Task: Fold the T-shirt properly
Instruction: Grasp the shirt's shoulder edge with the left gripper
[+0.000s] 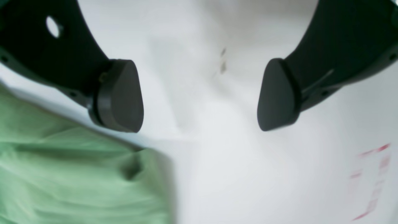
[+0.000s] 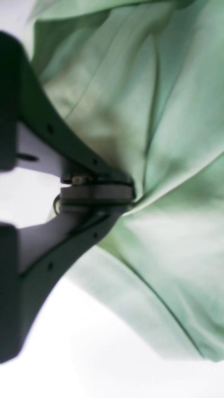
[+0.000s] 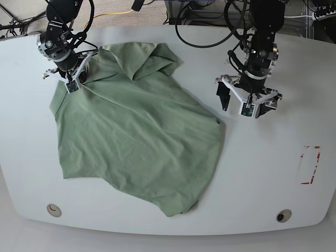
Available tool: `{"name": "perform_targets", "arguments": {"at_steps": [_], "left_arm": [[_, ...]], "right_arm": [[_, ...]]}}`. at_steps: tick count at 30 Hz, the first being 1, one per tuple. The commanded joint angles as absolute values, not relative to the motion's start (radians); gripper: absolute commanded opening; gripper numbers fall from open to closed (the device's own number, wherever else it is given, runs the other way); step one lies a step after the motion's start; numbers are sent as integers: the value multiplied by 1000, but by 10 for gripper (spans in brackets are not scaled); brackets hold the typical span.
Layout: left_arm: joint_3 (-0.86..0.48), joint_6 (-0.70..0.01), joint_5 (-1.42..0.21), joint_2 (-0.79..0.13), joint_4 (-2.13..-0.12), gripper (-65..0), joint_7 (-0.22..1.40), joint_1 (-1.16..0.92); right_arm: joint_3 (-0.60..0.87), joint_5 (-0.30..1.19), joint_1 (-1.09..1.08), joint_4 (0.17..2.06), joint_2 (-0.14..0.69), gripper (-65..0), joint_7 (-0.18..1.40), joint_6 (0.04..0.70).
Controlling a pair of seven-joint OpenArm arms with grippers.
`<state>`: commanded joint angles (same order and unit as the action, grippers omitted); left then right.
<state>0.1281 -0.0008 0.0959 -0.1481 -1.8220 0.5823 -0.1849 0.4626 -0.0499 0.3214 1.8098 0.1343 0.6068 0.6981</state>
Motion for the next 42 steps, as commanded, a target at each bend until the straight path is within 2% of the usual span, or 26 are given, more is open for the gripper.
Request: {"name": "perform_targets", "arguments": {"at_steps": [9,21,22,24,27,29,30,37,42], "left_arm": [[196,-1,96,-145,-1618,-110,576,-64],[283,2,94,-117,-1349,-117,472,91],[285,2,96,-116,-1337,-132,455,99],[285,2,96,-114,-1319,-218,446,105],[286,2,96,-114,-1303,-481,447,116],[283,2,96,-114,-1302,-610,449,130],[282,2,96,-114,-1302,-650,449,131],[283,2,99,-180,-1405,-650,463,114],[286,2,99,-257,-1610,-650,674,84]], "right_arm": [[463,-48,314,1808,128,-650,607,698],[464,-48,302,1808,127,-650,607,698],[464,-50,300,1808,127,-650,607,698],[464,-51,300,1808,127,-650,607,698],[464,-54,295,1807,127,-650,607,698],[466,-56,277,1793,128,-650,607,698],[479,-58,265,1782,130,-650,607,698],[578,-50,159,1695,134,-650,634,698],[581,-58,93,1696,165,-650,745,698]]}}
